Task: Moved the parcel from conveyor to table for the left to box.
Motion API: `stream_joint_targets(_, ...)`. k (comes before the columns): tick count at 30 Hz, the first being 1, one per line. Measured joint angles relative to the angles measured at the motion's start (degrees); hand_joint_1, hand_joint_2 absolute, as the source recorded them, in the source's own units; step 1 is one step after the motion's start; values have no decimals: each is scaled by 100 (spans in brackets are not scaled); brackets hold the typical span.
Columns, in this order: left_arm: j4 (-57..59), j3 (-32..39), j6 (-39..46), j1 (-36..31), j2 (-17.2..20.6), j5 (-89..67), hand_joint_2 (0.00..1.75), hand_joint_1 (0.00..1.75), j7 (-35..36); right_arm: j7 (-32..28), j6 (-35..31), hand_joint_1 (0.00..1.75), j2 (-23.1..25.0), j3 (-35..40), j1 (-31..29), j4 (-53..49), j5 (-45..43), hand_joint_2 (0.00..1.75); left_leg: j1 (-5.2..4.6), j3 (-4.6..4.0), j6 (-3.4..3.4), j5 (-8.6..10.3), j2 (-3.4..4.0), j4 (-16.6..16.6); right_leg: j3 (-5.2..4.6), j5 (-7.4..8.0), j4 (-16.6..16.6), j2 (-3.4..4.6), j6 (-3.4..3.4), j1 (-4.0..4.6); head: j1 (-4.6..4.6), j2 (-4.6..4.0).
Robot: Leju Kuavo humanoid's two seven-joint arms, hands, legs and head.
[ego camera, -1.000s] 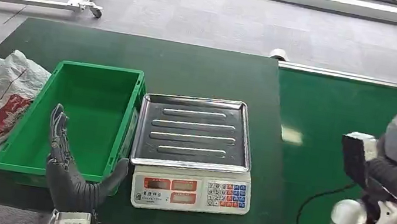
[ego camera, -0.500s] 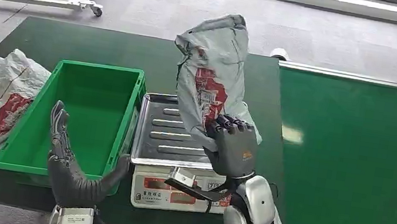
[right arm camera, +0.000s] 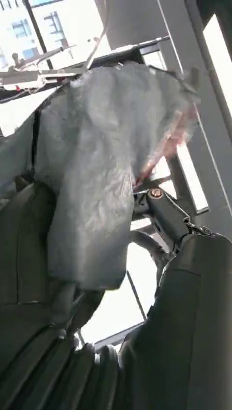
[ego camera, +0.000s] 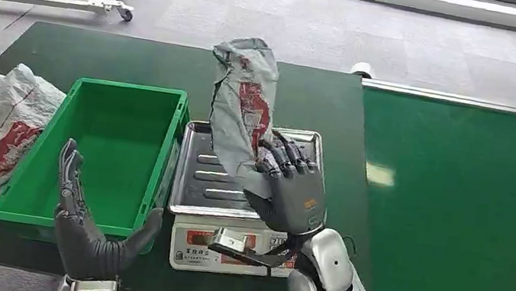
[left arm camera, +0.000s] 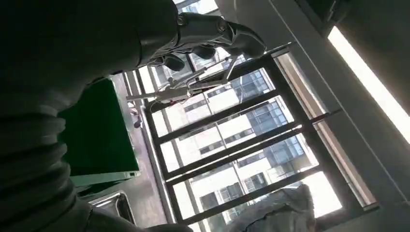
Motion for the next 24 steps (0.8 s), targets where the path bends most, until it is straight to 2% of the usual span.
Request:
stream_joint_targets(15,-98,0,0,80,0,-18,175,0,2,-11,304,0,-114,29,-36,-216,-473,0,0,3,0,0,0,0,2,0,0,0,0,0,0,0)
stream_joint_targets(18,-111,0,0,113,0,-33,175,0,2,-228,12,0,-125,-13,37,-317,-964,0,0,3,0,0,-1,0,0,0,0,0,0,0,0,0)
stream_joint_targets(19,-111,0,0,121,0,-44,175,0,2,-521,-215,0,-127,-77,101,-420,-1366,175,0,4,0,0,-2,1,-1,0,0,-1,0,-1,0,0)
stream_joint_targets(22,-79,0,0,121,0,-144,175,0,4,-2247,-553,0,124,-776,564,-1274,-2629,175,-1,-5,0,-1,-9,2,-4,0,0,-7,0,-2,0,0)
stream_joint_targets(23,-52,0,0,110,0,-217,175,0,2,-2545,-562,0,245,-1048,667,-1625,-2742,175,-3,-4,3,-3,-7,2,-7,0,0,-6,0,-4,0,0)
stream_joint_targets(24,-9,0,-8,91,-2,-336,175,0,13,-2590,-561,0,330,-1308,726,-2022,-2757,175,-4,-3,4,-5,-5,2,-7,0,0,-5,0,-4,-2,0)
